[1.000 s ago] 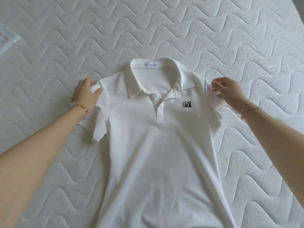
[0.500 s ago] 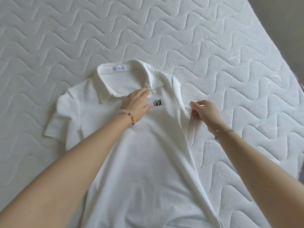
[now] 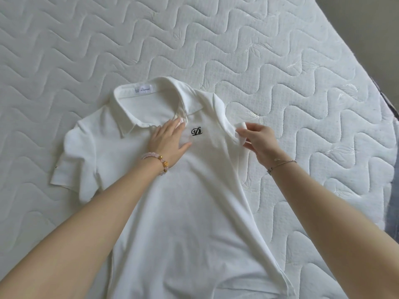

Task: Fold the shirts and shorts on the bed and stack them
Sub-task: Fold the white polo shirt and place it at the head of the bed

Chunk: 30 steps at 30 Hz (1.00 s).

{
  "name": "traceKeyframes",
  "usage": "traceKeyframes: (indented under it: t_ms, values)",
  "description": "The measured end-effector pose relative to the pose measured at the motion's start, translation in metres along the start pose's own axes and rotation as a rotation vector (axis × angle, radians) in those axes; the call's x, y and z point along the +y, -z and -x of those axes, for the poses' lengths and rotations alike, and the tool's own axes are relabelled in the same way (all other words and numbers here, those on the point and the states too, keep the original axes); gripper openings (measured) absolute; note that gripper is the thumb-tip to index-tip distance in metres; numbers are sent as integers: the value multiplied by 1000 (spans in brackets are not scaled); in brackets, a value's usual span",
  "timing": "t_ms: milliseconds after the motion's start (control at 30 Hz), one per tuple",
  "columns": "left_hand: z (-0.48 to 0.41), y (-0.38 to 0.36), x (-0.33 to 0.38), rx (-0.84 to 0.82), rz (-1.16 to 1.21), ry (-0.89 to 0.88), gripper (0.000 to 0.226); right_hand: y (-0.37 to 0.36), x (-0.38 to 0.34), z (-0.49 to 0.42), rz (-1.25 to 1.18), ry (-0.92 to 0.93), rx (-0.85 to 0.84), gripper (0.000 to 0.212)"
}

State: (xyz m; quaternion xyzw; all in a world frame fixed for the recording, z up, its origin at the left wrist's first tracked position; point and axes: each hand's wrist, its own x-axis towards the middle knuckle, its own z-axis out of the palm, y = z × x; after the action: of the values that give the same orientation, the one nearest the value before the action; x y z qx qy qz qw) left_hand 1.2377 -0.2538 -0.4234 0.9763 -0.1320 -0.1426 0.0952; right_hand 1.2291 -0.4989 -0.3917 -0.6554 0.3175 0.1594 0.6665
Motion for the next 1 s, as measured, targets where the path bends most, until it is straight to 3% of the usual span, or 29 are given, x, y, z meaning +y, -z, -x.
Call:
traceKeyframes:
  t_ms: [200, 400, 633, 767, 867, 1000]
  values:
    - [0, 3, 2, -46, -3, 9, 65, 24, -15, 2, -55, 291, 226, 13]
    - [0, 2, 10, -13, -8, 30, 66, 42, 32, -5, 103, -20, 248, 20]
    - [-7, 2, 21, 80, 6, -98, 55, 39, 9, -9, 121, -3, 92, 36]
    - [-37, 16, 45, 145, 32, -184, 47, 36, 10, -11, 135, -5, 53, 31]
    - [-73, 30, 63, 116, 53, -175, 49, 34, 17, -11, 91, -11, 73, 36]
    - [-120, 36, 71, -77, 53, -102, 46, 32, 24, -8, -32, -32, 60, 35]
